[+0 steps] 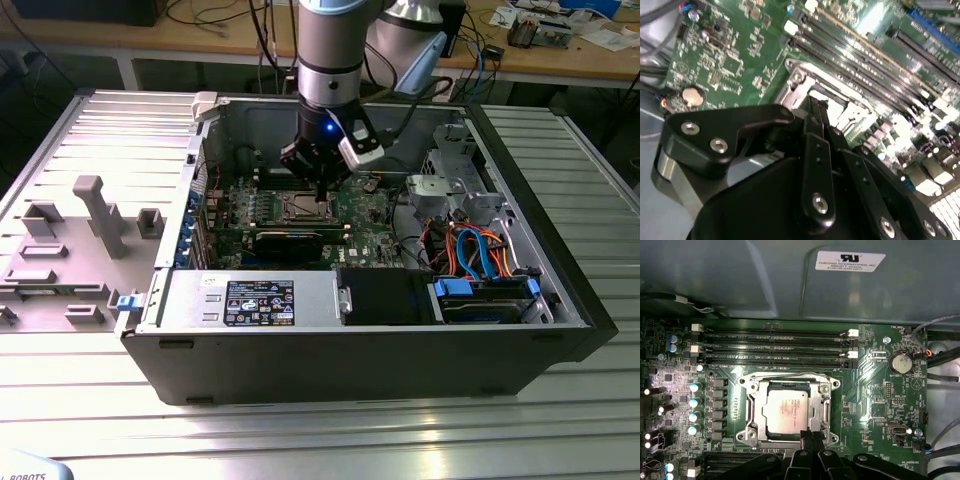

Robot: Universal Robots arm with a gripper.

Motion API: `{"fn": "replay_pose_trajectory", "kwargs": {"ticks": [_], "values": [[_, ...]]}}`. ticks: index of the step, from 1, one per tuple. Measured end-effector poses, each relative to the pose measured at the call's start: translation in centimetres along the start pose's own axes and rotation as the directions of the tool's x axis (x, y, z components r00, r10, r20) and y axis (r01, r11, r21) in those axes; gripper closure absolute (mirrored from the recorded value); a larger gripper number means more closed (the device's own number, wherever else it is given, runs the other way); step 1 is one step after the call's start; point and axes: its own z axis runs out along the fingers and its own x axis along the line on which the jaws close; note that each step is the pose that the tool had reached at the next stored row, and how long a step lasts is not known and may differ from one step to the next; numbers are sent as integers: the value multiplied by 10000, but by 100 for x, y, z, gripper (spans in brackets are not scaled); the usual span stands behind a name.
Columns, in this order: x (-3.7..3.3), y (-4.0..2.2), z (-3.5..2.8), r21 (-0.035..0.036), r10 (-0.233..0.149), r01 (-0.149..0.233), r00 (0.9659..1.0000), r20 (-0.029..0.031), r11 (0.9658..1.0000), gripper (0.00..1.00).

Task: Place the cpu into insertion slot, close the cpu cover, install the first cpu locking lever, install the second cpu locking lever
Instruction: 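Install the second cpu locking lever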

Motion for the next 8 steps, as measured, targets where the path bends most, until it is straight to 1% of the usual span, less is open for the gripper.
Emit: {"fn": "replay_pose_trajectory", "kwargs": {"ticks": [1,3,8], "values": [[15,-13,4,1,0,0,10000,-1,10000,89],[19,-23,8,2,22,-22,10000,-2,10000,89],[20,-26,9,2,25,-25,10000,-1,10000,89]]}}
